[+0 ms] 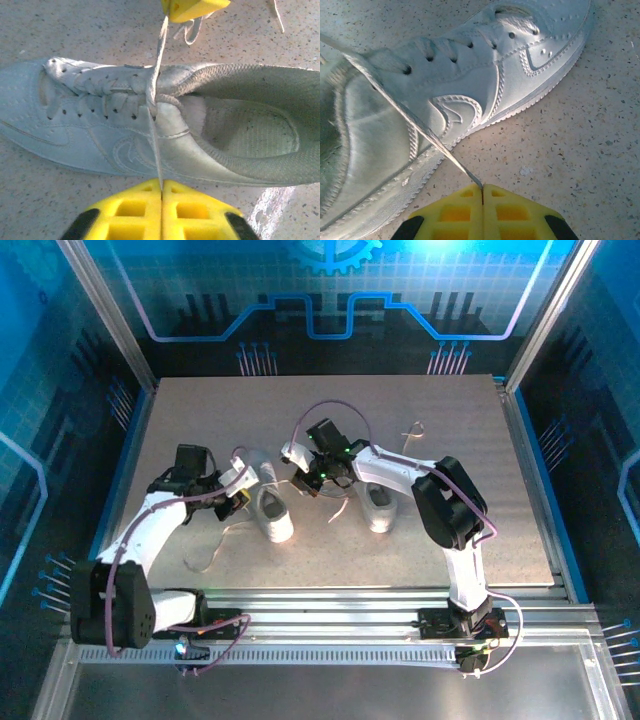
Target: Tie the shoes
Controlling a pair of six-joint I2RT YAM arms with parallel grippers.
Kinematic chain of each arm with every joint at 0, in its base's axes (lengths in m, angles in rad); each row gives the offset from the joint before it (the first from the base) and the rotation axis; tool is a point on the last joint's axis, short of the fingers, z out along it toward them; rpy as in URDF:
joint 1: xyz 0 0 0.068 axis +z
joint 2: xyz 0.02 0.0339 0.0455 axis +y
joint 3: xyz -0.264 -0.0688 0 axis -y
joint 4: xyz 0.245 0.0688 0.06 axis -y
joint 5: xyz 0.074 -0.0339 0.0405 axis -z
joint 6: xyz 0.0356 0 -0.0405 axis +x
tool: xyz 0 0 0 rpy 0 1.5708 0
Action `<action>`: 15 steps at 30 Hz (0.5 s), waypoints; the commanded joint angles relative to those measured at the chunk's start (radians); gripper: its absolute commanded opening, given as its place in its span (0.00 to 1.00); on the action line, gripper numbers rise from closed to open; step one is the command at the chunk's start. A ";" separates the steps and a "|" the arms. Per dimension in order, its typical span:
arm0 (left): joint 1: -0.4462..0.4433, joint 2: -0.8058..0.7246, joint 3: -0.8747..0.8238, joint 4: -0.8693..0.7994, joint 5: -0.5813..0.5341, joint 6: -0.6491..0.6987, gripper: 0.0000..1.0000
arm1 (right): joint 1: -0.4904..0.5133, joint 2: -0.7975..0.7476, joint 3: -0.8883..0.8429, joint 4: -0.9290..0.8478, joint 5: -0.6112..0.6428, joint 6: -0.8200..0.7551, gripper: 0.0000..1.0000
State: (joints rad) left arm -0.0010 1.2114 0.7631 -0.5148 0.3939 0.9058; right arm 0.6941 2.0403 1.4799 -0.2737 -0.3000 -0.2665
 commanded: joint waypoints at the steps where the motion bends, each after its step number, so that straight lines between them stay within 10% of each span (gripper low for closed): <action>1: 0.007 -0.074 -0.024 -0.040 -0.074 -0.046 0.42 | -0.008 -0.046 -0.008 -0.039 0.013 -0.003 0.16; 6: 0.009 -0.126 -0.009 -0.106 -0.209 -0.110 0.54 | -0.007 -0.088 -0.015 -0.050 0.009 0.000 0.42; 15: 0.010 -0.024 -0.063 -0.184 -0.319 -0.158 0.55 | 0.007 -0.183 -0.074 -0.004 0.017 0.062 0.47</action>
State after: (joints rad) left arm 0.0021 1.1442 0.7231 -0.6518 0.1226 0.7856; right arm 0.6891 1.8984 1.4281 -0.2882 -0.2874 -0.2325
